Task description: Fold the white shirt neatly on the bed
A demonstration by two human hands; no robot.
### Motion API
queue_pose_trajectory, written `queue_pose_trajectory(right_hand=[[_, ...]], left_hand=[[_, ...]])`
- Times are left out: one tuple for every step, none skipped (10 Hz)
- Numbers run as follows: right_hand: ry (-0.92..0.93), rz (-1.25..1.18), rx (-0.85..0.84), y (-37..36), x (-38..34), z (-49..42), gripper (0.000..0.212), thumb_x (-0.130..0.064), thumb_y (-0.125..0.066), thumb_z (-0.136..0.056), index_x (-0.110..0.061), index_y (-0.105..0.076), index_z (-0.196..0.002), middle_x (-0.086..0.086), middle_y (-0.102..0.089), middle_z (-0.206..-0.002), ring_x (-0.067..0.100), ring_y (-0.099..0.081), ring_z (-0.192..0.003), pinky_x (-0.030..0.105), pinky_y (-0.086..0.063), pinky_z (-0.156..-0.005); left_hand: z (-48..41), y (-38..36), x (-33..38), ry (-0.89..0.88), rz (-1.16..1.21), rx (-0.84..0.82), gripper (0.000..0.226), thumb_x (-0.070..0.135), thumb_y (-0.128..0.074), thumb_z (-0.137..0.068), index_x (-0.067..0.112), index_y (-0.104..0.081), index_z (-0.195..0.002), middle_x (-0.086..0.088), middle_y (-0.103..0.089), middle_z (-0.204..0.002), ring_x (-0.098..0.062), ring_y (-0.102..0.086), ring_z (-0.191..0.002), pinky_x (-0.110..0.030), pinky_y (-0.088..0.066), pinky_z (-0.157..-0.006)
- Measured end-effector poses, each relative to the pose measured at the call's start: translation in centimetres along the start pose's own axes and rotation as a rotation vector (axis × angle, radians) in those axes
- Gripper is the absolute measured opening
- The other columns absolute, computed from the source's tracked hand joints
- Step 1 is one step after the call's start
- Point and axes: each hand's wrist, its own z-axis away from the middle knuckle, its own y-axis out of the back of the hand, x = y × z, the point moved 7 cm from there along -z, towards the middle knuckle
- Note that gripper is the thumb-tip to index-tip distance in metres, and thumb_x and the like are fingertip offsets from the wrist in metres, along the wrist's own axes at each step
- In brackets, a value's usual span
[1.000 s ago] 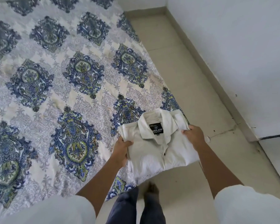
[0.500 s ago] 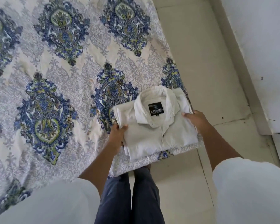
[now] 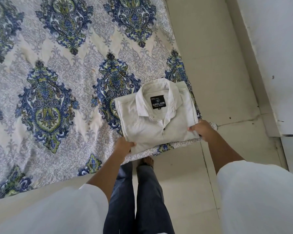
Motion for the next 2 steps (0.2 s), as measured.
queue_pose_trajectory(right_hand=[[0.066, 0.055, 0.142, 0.1, -0.8, 2.0, 0.060, -0.013, -0.074, -0.075, 0.002, -0.047, -0.127, 0.016, -0.056, -0.126, 0.035, -0.054, -0.114, 0.042, -0.045, -0.097], [0.151, 0.178, 0.346, 0.6, -2.1, 5.8, 0.053, -0.012, -0.062, -0.081, 0.001, -0.043, -0.129, 0.018, -0.052, -0.128, 0.036, -0.049, -0.119, 0.041, -0.043, -0.095]], left_hand=[[0.6, 1.3, 0.6, -0.047, -0.070, 0.013, 0.008, 0.001, -0.058, -0.084, 0.003, -0.055, -0.091, -0.017, -0.058, -0.089, -0.027, -0.054, -0.074, -0.031, -0.044, -0.059], [3.1, 4.0, 2.7, -0.140, -0.140, 0.111, 0.020, 0.002, -0.052, -0.085, 0.011, -0.050, -0.067, -0.010, -0.048, -0.065, -0.019, -0.043, -0.059, -0.029, -0.034, -0.061]])
